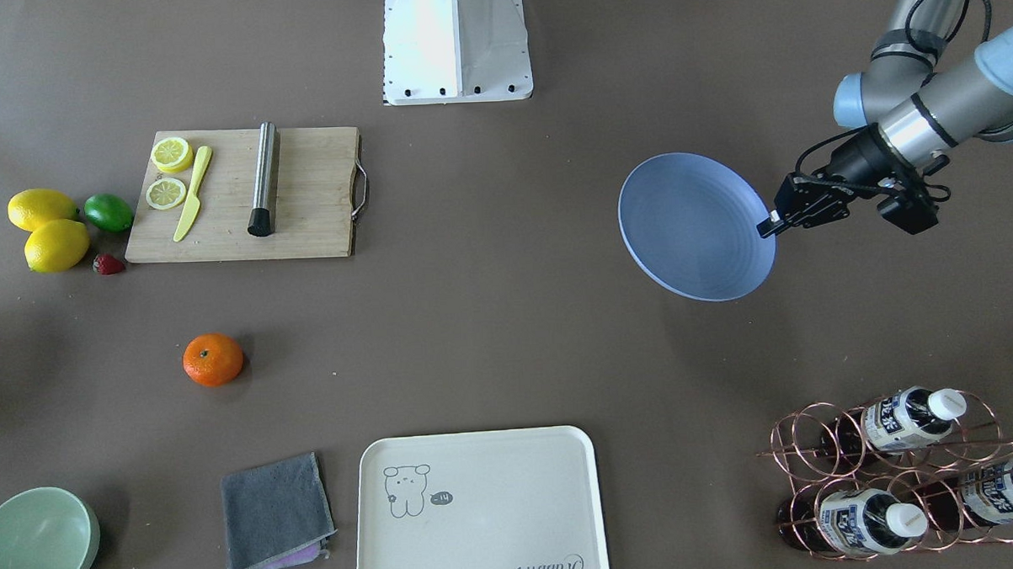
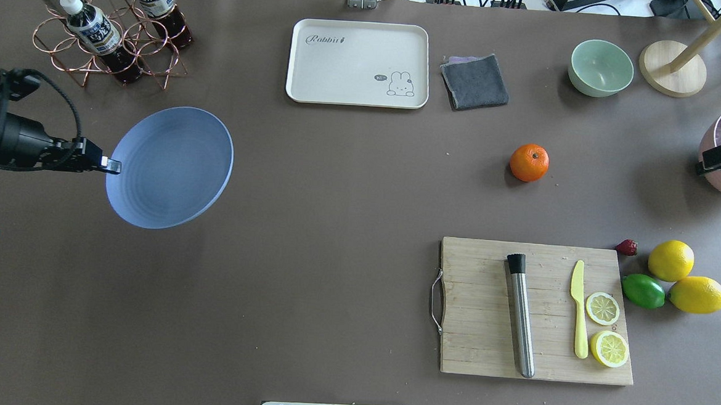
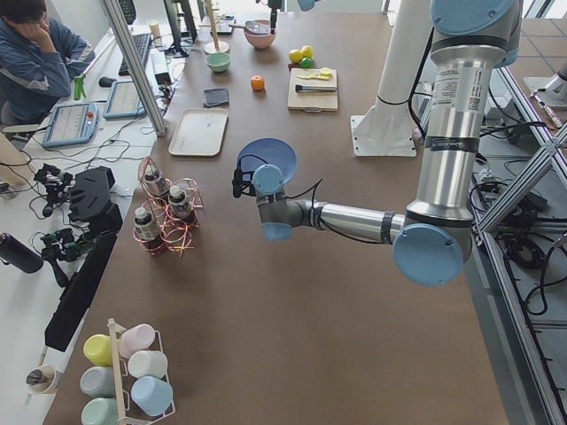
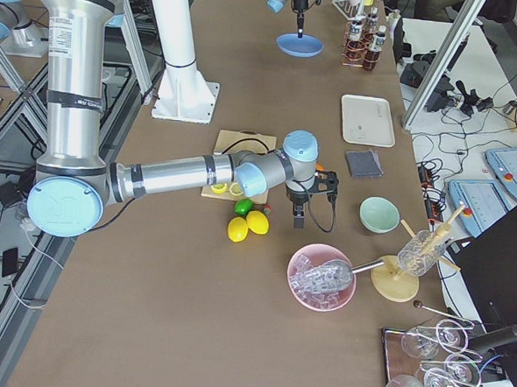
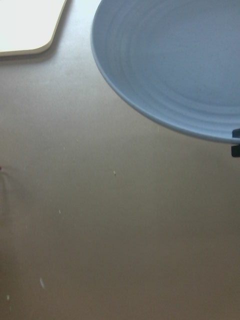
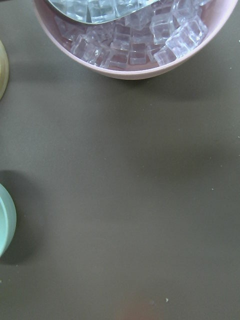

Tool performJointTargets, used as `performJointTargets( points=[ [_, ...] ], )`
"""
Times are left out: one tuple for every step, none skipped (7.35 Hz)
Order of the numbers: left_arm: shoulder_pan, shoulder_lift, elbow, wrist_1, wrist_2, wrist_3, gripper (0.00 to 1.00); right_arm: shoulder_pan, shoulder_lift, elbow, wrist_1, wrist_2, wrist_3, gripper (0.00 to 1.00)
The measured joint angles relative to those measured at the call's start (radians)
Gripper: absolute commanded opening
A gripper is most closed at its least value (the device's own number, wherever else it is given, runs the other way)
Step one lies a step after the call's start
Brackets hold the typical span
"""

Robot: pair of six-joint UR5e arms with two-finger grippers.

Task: Pick orange to plate
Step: 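Push the blue plate with the left gripper toward the table centre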

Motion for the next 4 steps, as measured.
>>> performJointTargets(
  points=[
    [0.090,-0.077,-0.005,0.106,0.116,-0.013,0.00,0.000,-0.001,0.000,0.000,0.000,0.000,1.00],
    [0.184,-0.151,-0.007,0.210,0.226,-0.019,0.00,0.000,-0.001,0.000,0.001,-0.001,-0.001,1.00],
    [0.270,-0.226,-0.006,0.300,0.318,-0.032,0.00,0.000,-0.002,0.000,0.001,-0.001,-0.001,1.00],
    [0.328,-0.291,-0.003,0.372,0.379,-0.049,0.00,0.000,-0.002,0.000,0.001,-0.001,-0.001,1.00]
  ],
)
